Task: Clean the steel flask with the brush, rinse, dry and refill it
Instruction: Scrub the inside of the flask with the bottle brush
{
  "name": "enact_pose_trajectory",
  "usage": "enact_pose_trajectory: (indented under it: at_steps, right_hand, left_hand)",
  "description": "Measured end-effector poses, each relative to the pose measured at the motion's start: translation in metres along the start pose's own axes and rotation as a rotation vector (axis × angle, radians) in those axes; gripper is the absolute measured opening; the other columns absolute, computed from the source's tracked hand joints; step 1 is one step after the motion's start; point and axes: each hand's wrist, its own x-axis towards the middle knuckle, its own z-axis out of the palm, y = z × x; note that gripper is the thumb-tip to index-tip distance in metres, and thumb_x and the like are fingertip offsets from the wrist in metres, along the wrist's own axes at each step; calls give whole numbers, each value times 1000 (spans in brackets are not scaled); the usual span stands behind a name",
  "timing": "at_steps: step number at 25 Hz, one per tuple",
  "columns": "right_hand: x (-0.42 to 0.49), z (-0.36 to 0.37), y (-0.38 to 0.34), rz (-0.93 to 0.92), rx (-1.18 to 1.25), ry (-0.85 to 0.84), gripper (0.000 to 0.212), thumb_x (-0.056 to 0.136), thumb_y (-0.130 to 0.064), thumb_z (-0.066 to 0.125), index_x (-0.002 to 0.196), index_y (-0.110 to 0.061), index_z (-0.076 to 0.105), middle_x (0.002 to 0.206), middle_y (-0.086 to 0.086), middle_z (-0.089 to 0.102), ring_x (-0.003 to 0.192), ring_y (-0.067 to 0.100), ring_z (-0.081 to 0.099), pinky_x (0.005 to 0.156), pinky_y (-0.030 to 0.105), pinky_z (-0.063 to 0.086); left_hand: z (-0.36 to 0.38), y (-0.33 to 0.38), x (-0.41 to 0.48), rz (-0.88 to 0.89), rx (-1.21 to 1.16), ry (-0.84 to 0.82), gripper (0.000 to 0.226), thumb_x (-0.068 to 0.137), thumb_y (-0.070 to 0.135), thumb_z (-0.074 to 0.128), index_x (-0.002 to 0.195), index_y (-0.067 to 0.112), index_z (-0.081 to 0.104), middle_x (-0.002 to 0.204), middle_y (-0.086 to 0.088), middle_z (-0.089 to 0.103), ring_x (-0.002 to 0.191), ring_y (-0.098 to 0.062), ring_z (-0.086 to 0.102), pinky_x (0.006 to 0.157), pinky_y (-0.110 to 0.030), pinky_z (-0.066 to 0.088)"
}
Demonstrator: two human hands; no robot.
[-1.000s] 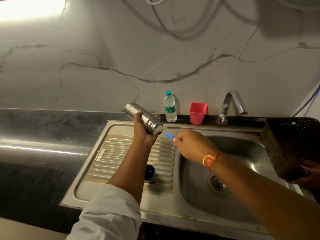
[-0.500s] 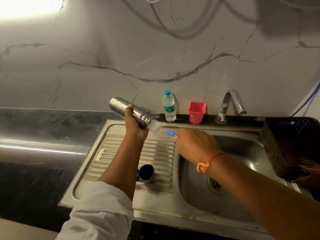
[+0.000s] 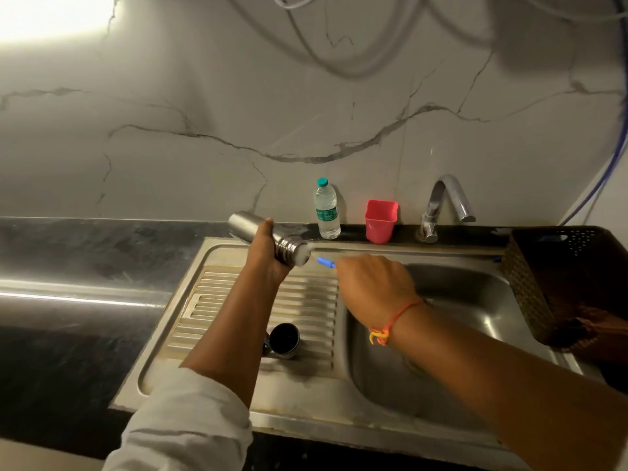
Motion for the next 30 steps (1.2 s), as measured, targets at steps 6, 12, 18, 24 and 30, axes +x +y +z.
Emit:
enact_pose_trajectory:
  at_steps: [6,12,18,24,30]
  right_hand:
    - [4,5,-2,58,-82,85,24,102,-19,44,121,-17,57,101,4,65,88,23,62,65,35,42]
    - [18,12,21,153,216,-67,25,101,-26,46,111,-17,67,94,5,67,79,23,59,64,34,44]
    - [14,9,7,220,800,-194,30,104,-22,38,126,-24,57,89,1,58,69,12,50,55,25,40]
    - [22,16,2,210,663,-206,29,103,-18,40,112,-7,66,78,7,55,70,21,52,61,33,43]
    - [-3,2,7,57,228,-114,23,96,-15,45,112,-13,61,105,11,66,85,28,57,71,33,41]
  left_hand:
    - [9,-7,-2,26,72,10,63,88,41,77,131,8,45,114,-21,72,82,-33,78,66,-49,62]
    - [2,-6,-6,-64,-26,-140,50,96,32,56,132,0,47,121,-24,65,101,-36,70,81,-53,59]
    - [2,-27,-4,-21,-239,-270,67,93,47,66,134,-4,52,113,-24,67,102,-37,68,102,-47,53]
    - [11,-32,0,43,-206,-227,63,94,40,67,142,2,50,94,-15,71,80,-24,71,78,-38,60]
    - [11,0,12,89,-143,-136,64,89,36,76,141,7,53,99,-13,74,81,-26,76,77,-45,62]
